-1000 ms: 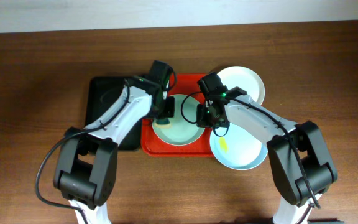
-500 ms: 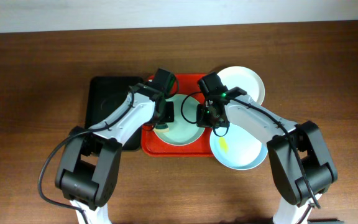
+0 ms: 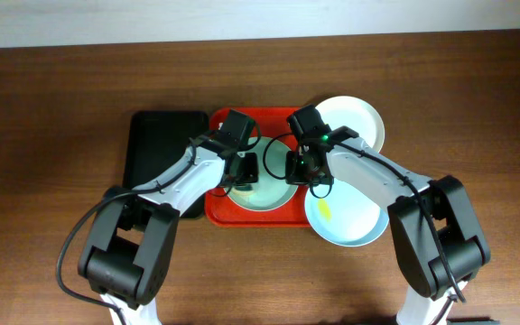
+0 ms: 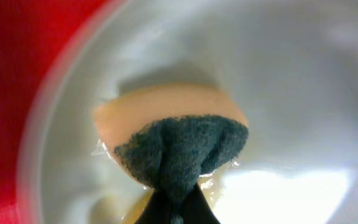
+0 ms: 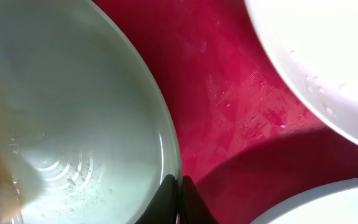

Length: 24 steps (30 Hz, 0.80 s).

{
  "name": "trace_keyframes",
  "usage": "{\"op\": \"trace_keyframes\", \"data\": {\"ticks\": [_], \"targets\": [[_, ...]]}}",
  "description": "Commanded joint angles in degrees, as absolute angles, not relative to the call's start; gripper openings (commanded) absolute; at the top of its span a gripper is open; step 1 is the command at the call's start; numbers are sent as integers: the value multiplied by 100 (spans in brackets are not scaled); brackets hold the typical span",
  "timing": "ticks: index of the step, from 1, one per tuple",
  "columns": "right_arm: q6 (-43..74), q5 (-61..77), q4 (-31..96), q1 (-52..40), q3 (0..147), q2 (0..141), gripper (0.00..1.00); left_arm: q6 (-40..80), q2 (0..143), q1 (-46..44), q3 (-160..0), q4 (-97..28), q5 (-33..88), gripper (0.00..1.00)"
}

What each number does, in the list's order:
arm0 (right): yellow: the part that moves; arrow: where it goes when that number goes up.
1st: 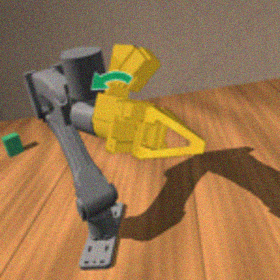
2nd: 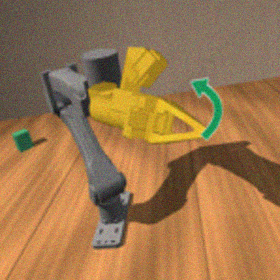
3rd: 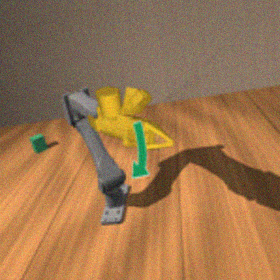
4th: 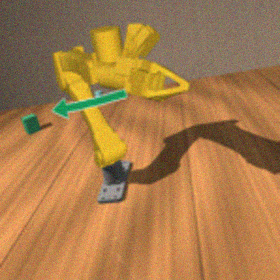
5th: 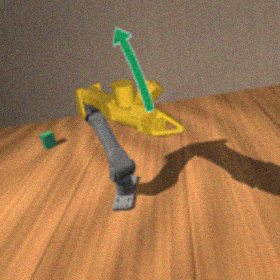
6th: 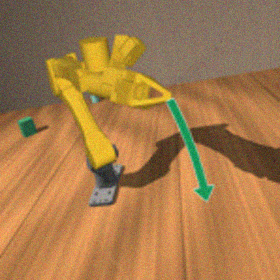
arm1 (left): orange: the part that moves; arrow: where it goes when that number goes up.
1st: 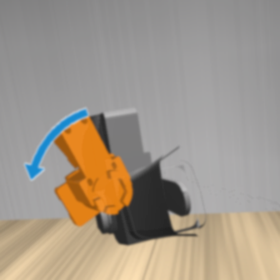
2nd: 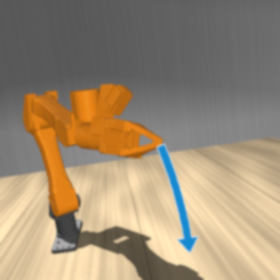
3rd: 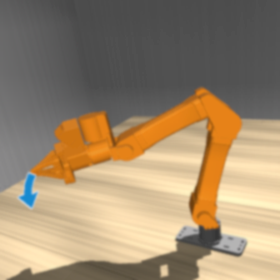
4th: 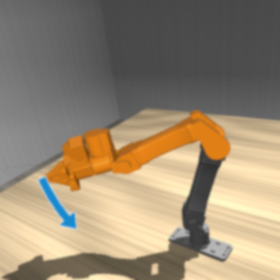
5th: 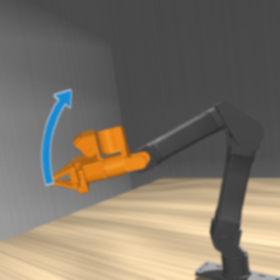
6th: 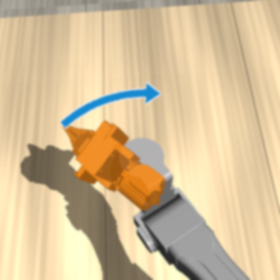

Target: Clean dirty plates on tray and stack at the side

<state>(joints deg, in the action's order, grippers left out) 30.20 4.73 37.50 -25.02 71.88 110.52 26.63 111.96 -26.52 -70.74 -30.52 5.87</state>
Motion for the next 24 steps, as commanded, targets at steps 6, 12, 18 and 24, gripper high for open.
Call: {"op": "trace_keyframes", "data": {"ticks": [6,12,18,24], "targets": [[2871,506,3760,-2554,7150,11008,4,2137,10774,-2683,-7487,-2961,1594,0],[2873,447,3756,-2554,7150,11008,5,2130,10005,-2683,-7526,-3332,97,0],[2873,445,3750,-2554,7150,11008,24,2005,10245,-2668,-7500,-3715,-180,0],[2873,447,3754,-2554,7150,11008,23,1520,10833,-2668,-7500,-3317,-176,0]]}}
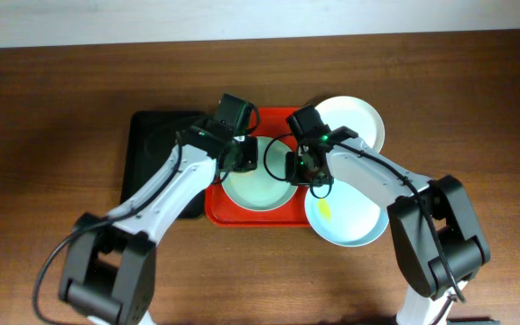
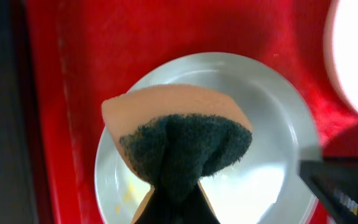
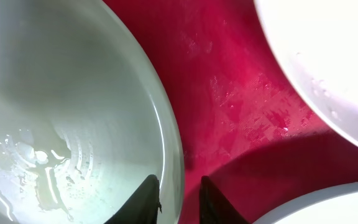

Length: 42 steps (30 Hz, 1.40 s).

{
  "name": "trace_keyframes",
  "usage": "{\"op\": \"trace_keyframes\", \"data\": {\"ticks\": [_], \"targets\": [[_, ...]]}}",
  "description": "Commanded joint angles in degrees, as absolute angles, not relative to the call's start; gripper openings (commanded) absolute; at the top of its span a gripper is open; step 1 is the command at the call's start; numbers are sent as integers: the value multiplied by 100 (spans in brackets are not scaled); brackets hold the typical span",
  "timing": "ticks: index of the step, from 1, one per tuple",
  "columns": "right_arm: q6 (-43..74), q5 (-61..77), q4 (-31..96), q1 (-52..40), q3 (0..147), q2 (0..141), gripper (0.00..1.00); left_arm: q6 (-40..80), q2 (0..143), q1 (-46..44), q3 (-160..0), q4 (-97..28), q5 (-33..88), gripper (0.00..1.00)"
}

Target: Clean dirty plates on tray and stack at the side

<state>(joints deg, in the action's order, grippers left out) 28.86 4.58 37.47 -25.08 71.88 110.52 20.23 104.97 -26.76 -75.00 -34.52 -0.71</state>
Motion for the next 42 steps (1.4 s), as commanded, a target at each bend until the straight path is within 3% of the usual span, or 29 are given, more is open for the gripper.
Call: {"op": "trace_keyframes", "data": {"ticks": [1,3,6,16,22,31,37,42], "targets": [[2873,445,3752,-2554,7150,11008,21,1448,10903,-2668,-7500,-3269,-180,0],[2873,445,3752,-2554,7150,11008,4,1441,11043,-2665,-7500,-3168,-276,0],[2873,445,3752,-2554,7150,11008,4,1441,11207,-2668,-7500,-3068,-746,0],[2873,421,3750,-2554,7150,11008,4,1398,11808,-2646,-7500,-2936,-674,0],[2873,423,3747,-2554,7150,11008,4,1400,11824,-2646,-7500,-3406,-104,0],[2873,423,3750,-2554,7150,11008,4,1400,11620,-2646,-7529,-3975,1730,0],[2873,423,3747,-2554,7150,11008,4,1402,10615,-2646,-7778,-3929,1586,0],[2873,423,3747,-2554,7150,11008,4,1409,10125,-2646,-7802,-4005,753,0]]}}
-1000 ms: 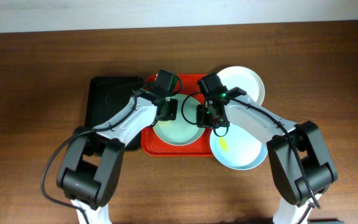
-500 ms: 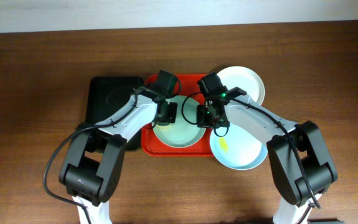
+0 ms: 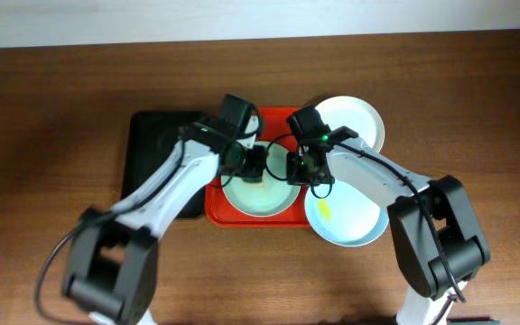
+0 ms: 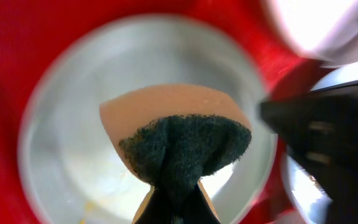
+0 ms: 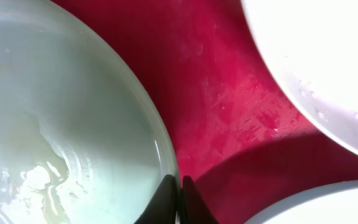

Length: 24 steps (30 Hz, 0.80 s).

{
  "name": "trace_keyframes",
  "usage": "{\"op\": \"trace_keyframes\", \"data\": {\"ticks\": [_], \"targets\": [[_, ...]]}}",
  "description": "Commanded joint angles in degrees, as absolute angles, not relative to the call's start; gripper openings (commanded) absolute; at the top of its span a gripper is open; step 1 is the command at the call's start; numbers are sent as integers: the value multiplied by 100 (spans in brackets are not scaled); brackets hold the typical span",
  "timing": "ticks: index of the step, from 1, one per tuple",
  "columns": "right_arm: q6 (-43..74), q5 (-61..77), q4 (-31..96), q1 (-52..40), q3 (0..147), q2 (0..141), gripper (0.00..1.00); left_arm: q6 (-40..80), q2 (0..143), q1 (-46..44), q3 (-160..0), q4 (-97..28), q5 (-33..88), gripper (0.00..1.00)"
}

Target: Clean dirty plates on tray and stack at the side

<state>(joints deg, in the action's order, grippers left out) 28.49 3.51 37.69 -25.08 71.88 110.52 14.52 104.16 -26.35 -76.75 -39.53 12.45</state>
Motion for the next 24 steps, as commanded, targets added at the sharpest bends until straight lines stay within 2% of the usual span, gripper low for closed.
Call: {"op": "trace_keyframes", "data": {"ticks": [1,10,24], "targets": [[2873,423,3747,-2554,7150,11008,4,1409,10158,-2646,-7773,-4016,655,0],[2873,423,3750,-2554,7150,11008,4,1645,11002,-2646,-7496,-3647,152,0],[2873,423,3750,-2554,7150,11008,4,2401,11513,-2777,-7491,-4508,185,0]]}}
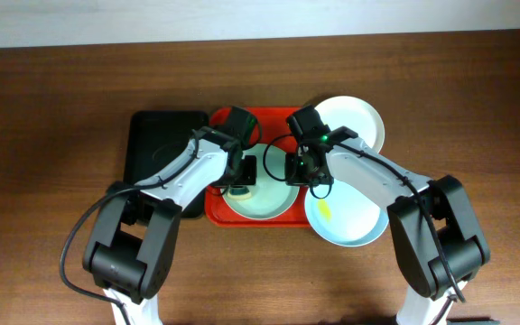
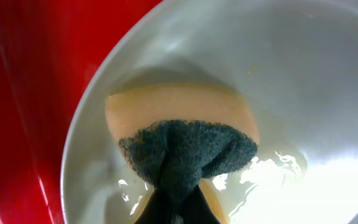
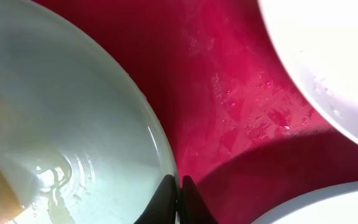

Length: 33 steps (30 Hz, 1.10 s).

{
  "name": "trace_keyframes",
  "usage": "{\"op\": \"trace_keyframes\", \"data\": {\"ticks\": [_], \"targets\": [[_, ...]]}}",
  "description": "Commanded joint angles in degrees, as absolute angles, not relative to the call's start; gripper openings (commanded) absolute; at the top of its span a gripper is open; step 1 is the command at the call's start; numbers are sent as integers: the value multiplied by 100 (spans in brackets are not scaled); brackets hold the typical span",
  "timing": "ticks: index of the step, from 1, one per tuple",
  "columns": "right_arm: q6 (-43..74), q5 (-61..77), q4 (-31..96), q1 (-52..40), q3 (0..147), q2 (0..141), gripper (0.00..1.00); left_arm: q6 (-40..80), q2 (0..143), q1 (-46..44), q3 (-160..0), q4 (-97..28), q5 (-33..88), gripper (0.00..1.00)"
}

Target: Clean dirty plates on tray and stack at the side

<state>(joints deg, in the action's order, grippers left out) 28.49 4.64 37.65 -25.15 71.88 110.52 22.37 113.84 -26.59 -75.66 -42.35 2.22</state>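
A pale green plate (image 1: 262,193) lies on the red tray (image 1: 217,209). My left gripper (image 2: 178,208) is shut on an orange sponge with a dark scouring side (image 2: 185,134), pressed onto the wet plate (image 2: 291,74) near its left rim. My right gripper (image 3: 179,186) is shut on the plate's right rim (image 3: 160,146). In the overhead view the left gripper (image 1: 242,173) and the right gripper (image 1: 301,171) sit at opposite sides of the plate. Soapy water glistens on the plate.
A white plate (image 1: 357,122) overlaps the tray's far right corner. A light blue plate with a yellow smear (image 1: 343,217) lies right of the tray. A black mat (image 1: 156,144) lies left of the tray on the wooden table (image 1: 52,108).
My left gripper has come down with the sponge from above the plate's middle onto the plate near its left rim. The right gripper still pinches the right rim.
The sponge was first pressed on the plate with my right gripper shut on the rim. Then the sponge was held high above the plate and the right jaws stood apart at the rim. Then the right gripper was shut on the rim again, and now the sponge is down on the plate.
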Motion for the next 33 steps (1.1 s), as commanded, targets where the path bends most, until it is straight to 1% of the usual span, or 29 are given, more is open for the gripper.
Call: {"op": "trace_keyframes", "data": {"ticks": [1,8,12,16,22,26,33], "targets": [[2873,423,3750,-2554,7150,11008,4,2401,11542,-2829,-7491,-4550,235,0],[2873,423,3747,-2554,7150,11008,4,2279,11712,-3135,-7502,-4222,1612,0],[2873,423,3750,-2554,7150,11008,4,2167,11408,-2998,-7682,-4272,1710,0],[2873,423,3747,-2554,7150,11008,4,2161,10768,-2753,-7773,-4272,1315,0],[2873,423,3747,-2554,7150,11008,4,2161,10530,-2687,-7747,-4550,-51,0],[2873,423,3750,-2554,7150,11008,4,2165,10761,-2687,-7487,-4331,-132,0],[2873,423,3754,-2554,7150,11008,4,2392,11461,-2665,-7467,-4320,-296,0]]}}
